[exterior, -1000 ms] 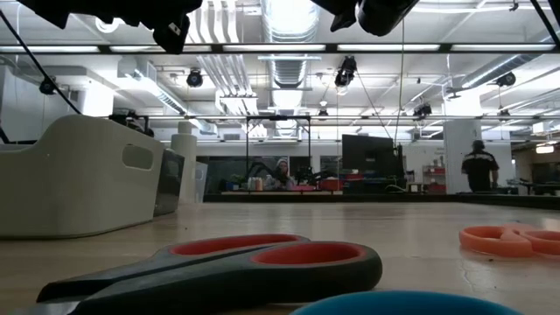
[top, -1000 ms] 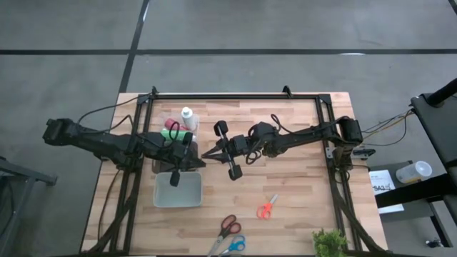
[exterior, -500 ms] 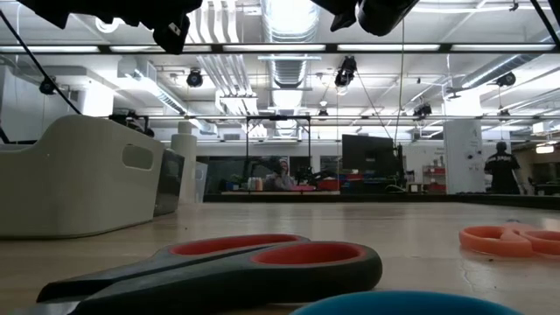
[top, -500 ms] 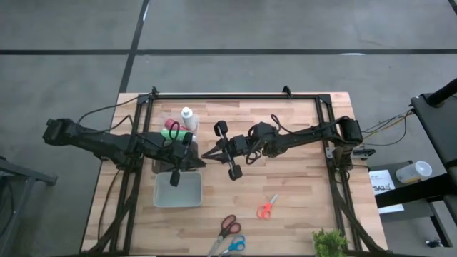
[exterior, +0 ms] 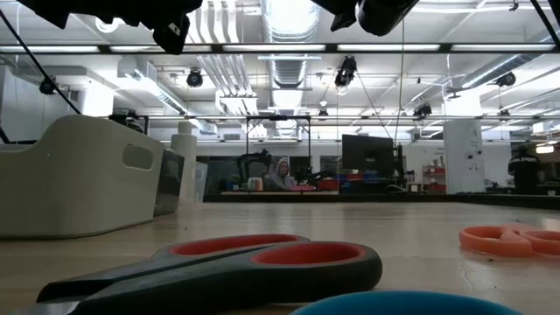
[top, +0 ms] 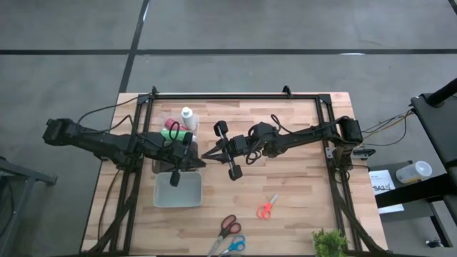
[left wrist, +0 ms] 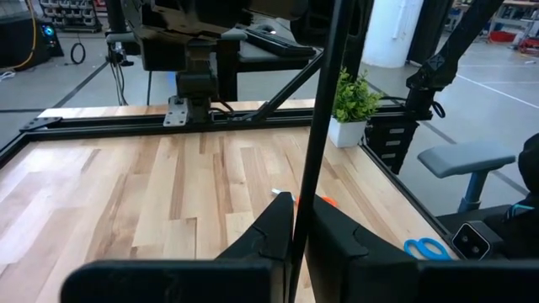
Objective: Pick & Place Paint Supplies
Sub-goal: Put the orange paint brush into the black bin
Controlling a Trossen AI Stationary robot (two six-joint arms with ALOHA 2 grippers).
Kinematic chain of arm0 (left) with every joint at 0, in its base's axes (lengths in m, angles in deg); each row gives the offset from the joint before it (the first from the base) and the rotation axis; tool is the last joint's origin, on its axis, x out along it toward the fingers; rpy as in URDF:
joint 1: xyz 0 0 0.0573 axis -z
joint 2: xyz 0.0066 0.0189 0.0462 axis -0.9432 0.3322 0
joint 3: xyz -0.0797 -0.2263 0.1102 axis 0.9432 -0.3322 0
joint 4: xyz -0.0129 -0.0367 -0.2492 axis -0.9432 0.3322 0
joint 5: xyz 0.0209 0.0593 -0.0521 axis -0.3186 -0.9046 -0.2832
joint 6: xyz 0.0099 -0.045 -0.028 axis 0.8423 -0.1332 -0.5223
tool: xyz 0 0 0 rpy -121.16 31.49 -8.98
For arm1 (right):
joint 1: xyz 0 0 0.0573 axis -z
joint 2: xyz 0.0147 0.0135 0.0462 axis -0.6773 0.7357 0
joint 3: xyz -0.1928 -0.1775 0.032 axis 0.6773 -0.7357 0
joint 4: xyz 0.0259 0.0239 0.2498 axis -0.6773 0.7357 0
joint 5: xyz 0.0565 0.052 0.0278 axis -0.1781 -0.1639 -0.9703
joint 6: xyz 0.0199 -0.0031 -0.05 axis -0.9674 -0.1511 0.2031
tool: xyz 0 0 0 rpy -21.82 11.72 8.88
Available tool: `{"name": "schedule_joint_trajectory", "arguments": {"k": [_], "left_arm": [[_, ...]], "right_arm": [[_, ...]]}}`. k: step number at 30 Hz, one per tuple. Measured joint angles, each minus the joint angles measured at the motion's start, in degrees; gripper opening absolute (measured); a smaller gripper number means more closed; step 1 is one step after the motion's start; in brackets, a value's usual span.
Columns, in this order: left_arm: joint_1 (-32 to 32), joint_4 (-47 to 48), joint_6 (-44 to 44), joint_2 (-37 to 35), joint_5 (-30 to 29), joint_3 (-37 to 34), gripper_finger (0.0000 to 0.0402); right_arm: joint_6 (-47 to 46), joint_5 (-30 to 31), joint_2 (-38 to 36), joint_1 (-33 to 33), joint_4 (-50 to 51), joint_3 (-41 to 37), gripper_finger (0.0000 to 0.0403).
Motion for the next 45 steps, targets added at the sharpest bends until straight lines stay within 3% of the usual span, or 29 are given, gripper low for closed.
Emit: {"name": "schedule_joint_trajectory", "arguments": {"k": [15, 24, 32, 37, 45], "left_arm": [[0.0, 0.1, -0.2, 0.0, 0.0, 0.0, 0.0029], [0.0, 0.0, -0.2, 0.0, 0.0, 0.0, 0.0029], [0.0, 0.1, -0.1, 0.0, -0.1, 0.0, 0.0029], [0.0, 0.1, 0.0, 0.0, 0.0, 0.0, 0.0029], [0.0, 0.6, 0.0, 0.0, 0.0, 0.0, 0.0029]], "right_arm": [[-0.2, 2.5, 0.0, 0.0, 1.3, 0.0, 0.0012], [-6.0, 3.0, 0.0, 0.0, 1.3, 0.0, 0.0017], [-16.7, 10.0, -0.2, 0.0, 0.9, 0.0, 0.011], [-17.0, 10.0, -0.2, -0.1, 0.9, 0.0, 0.017], [-17.0, 10.0, -0.2, -0.3, 1.2, 0.0, 0.0213]]}}
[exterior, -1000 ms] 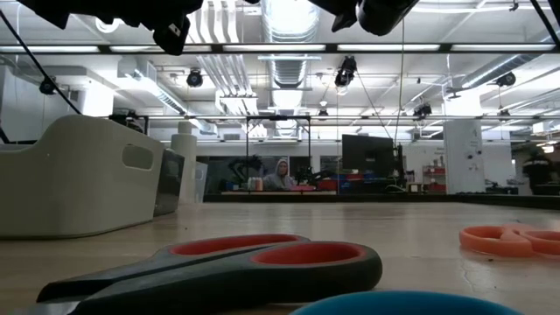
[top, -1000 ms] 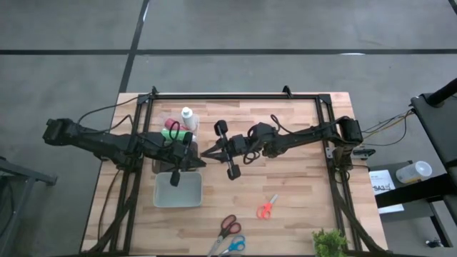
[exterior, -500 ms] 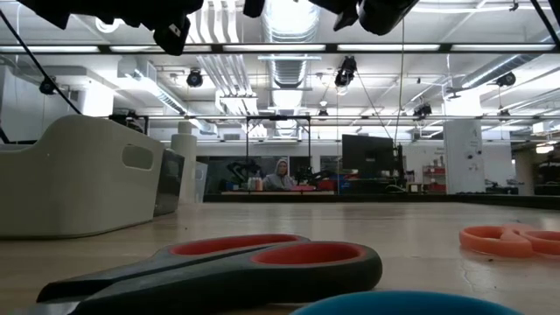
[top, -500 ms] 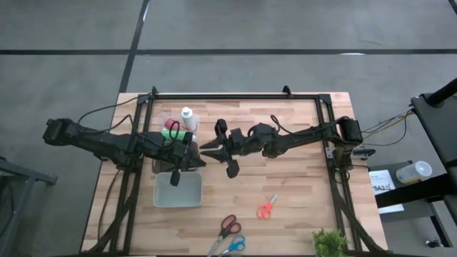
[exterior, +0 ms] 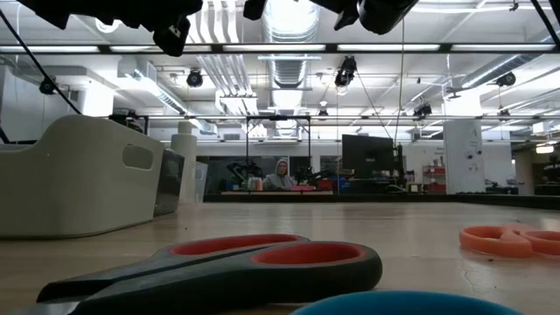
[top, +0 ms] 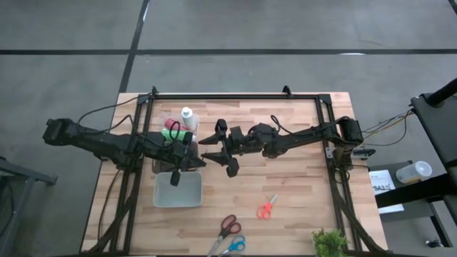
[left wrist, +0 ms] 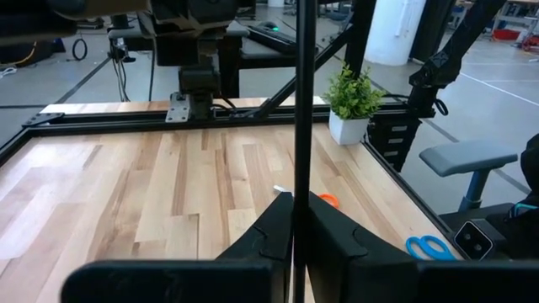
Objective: Pick & Place Paint Supplies
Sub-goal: Put the orange paint brush into the black bin
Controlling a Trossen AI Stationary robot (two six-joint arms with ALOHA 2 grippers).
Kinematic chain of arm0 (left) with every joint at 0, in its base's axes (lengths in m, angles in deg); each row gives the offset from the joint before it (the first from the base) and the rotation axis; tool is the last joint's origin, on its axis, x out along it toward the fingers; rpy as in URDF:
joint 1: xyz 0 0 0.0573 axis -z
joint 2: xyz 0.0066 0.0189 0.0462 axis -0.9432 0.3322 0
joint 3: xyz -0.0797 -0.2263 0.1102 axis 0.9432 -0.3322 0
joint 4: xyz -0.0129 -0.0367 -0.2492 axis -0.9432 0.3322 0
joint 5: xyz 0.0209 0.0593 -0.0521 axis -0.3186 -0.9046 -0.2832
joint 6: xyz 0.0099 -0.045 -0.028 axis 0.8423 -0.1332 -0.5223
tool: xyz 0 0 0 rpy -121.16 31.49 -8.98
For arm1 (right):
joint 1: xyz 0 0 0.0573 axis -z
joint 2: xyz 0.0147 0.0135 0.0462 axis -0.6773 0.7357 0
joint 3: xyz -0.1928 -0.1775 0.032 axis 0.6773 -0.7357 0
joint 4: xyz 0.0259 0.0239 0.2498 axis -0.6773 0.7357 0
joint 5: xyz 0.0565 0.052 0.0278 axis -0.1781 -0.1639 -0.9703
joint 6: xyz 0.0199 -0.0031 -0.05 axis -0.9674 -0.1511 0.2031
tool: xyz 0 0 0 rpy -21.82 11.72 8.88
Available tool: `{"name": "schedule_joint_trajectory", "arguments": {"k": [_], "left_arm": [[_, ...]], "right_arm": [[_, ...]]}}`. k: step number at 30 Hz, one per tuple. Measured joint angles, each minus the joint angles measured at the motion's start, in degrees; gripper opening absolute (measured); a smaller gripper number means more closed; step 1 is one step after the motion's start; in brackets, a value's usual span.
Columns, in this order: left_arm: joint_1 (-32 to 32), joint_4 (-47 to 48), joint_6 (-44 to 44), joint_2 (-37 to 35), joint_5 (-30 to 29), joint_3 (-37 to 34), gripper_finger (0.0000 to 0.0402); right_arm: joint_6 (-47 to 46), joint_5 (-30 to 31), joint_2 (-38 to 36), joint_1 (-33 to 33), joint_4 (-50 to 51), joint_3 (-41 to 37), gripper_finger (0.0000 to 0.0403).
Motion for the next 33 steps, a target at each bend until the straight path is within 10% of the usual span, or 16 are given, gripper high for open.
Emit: {"name": "schedule_joint_trajectory", "arguments": {"k": [33], "left_arm": [[0.1, 0.8, -0.4, 0.0, 0.0, 0.0, 0.0029]], "right_arm": [[4.5, 8.8, -7.5, -0.2, 0.0, -4.2, 0.0215]]}}
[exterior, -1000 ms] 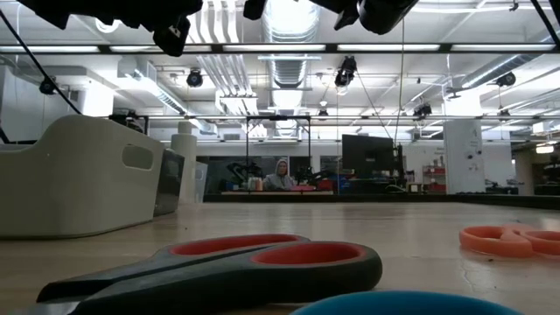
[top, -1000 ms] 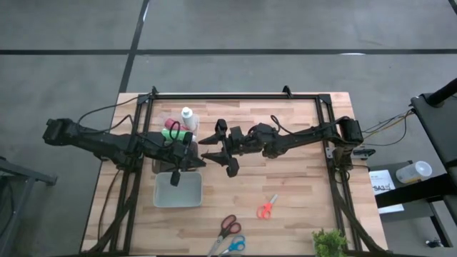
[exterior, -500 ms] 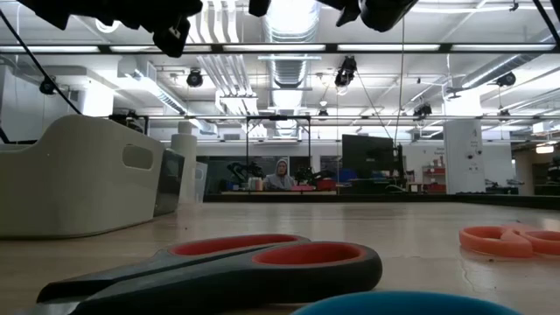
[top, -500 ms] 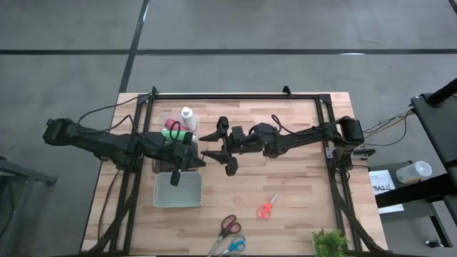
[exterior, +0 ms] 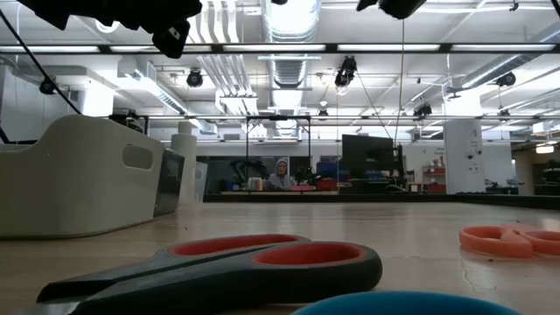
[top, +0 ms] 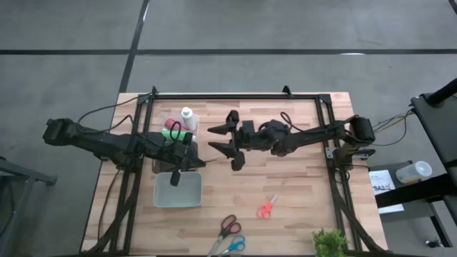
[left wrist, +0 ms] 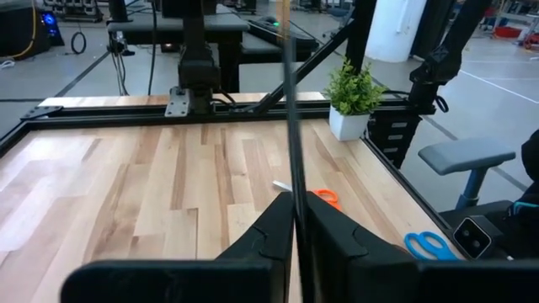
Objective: Pick & Place Paint Supplies
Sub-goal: Put the orange paint brush into the black bin
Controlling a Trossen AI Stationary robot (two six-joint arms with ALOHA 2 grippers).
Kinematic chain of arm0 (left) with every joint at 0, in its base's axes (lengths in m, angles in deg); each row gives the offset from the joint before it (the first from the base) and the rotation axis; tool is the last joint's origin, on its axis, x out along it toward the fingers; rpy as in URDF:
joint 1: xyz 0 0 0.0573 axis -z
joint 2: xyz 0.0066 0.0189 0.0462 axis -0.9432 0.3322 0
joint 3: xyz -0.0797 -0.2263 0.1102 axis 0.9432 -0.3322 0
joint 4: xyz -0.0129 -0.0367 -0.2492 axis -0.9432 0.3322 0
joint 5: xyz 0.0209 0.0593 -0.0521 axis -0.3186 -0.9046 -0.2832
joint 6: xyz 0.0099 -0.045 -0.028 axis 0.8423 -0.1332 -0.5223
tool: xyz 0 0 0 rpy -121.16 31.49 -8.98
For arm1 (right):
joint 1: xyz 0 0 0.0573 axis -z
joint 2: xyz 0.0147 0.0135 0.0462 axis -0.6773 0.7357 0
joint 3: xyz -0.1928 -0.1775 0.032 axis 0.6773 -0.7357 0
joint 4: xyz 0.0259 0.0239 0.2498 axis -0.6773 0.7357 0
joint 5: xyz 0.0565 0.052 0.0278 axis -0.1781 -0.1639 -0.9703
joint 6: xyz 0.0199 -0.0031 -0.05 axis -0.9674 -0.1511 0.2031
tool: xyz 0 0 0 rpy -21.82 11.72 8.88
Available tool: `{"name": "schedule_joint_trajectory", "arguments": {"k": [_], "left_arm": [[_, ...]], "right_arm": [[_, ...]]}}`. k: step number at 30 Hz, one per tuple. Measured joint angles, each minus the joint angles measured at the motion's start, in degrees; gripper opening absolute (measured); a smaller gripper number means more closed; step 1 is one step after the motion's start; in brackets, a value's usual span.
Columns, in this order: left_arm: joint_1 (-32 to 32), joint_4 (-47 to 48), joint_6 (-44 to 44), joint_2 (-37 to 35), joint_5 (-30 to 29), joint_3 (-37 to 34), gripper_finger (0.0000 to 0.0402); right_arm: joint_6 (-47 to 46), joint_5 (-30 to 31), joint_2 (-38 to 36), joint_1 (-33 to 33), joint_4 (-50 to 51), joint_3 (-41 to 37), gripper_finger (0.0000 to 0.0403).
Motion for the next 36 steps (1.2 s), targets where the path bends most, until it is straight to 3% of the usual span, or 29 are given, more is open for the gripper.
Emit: {"name": "schedule_joint_trajectory", "arguments": {"k": [10, 16, 22, 36], "left_arm": [[0.0, -0.2, 0.0, 0.0, -1.1, 0.0, 0.0018], [0.0, -0.1, 0.0, 0.0, -2.6, 0.0, 0.0007], [0.0, -0.2, 0.1, 0.0, -2.6, 0.0, 0.0007], [0.0, -0.2, 0.2, 0.0, -2.6, 0.0, 0.0007]], "right_arm": [[0.0, 0.4, -13.1, 0.0, 0.1, -14.6, 0.0215], [0.0, 5.1, -22.3, 0.0, 0.2, -25.9, 0.0215], [0.0, 5.1, -29.1, 0.0, 0.2, -34.3, 0.0215], [0.1, 5.2, -30.1, 0.0, 0.4, -40.0, 0.0215]]}}
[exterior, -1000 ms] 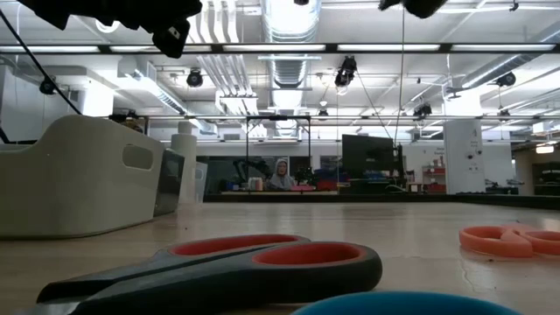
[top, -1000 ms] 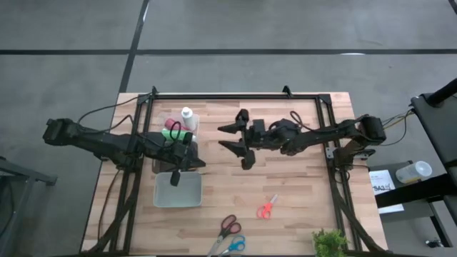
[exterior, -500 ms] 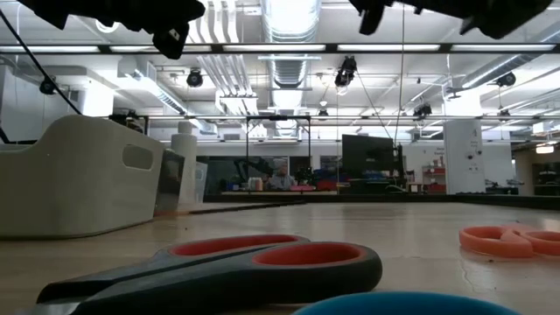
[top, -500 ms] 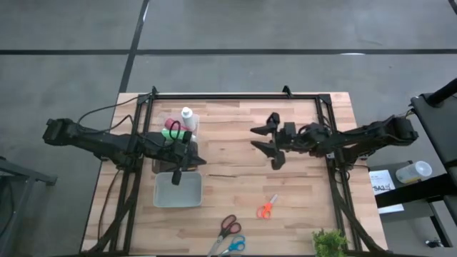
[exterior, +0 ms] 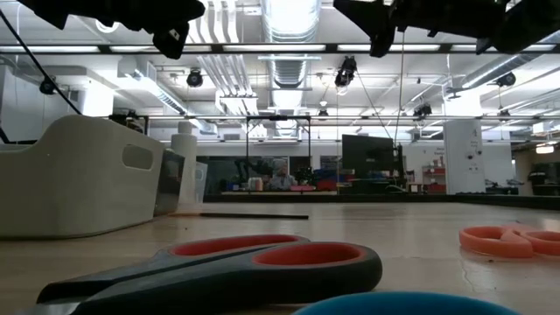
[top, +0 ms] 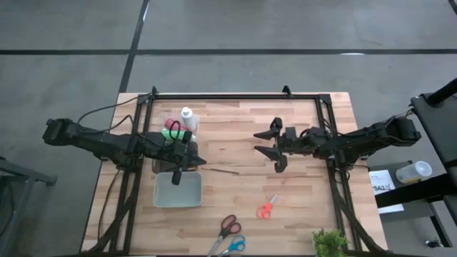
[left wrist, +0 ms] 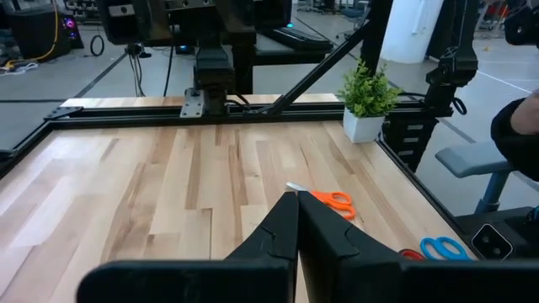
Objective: Pick & Place Paint Supplies
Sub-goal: Put the orange paint brush into the black bin
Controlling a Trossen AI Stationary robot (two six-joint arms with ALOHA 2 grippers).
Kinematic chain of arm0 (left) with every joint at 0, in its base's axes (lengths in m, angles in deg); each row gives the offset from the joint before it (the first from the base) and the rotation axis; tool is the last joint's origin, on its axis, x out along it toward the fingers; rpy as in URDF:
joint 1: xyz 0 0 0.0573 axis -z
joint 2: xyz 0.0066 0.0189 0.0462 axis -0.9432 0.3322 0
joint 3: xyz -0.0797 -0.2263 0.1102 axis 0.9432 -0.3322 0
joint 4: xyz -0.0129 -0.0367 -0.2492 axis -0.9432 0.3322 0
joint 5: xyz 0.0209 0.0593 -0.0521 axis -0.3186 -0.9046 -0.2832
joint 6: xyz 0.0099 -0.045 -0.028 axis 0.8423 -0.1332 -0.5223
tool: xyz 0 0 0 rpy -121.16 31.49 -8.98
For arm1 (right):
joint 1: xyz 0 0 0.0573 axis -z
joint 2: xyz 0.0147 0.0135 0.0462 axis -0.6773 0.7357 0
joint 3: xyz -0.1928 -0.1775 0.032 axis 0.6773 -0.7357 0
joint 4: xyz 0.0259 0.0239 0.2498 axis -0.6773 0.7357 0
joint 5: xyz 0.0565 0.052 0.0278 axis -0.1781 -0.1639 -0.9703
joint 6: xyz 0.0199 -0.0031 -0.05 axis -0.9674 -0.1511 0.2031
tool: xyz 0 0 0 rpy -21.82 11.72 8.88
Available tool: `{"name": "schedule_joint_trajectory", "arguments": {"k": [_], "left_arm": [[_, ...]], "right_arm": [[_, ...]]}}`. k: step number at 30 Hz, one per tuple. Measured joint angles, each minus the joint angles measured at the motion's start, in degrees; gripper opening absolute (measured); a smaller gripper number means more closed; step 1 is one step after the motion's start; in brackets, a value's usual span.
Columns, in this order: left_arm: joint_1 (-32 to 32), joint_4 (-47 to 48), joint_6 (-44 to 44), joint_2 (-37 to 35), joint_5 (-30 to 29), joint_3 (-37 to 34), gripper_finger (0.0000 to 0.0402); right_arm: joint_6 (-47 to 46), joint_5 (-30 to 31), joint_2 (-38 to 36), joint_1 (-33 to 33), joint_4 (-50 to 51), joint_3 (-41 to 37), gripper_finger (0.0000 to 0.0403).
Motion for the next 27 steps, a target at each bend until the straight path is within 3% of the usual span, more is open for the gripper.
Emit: {"name": "schedule_joint_trajectory", "arguments": {"k": [19, 27], "left_arm": [[0.0, 0.2, 0.0, 0.0, 0.0, 0.0, 0.0007], [0.0, 1.0, 0.0, 0.0, 0.0, 0.0, 0.0007]], "right_arm": [[0.0, 0.0, 0.3, 0.0, 4.8, -0.3, 0.0215], [-4.6, -3.5, 0.2, 0.0, 4.5, -0.3, 0.0215]]}}
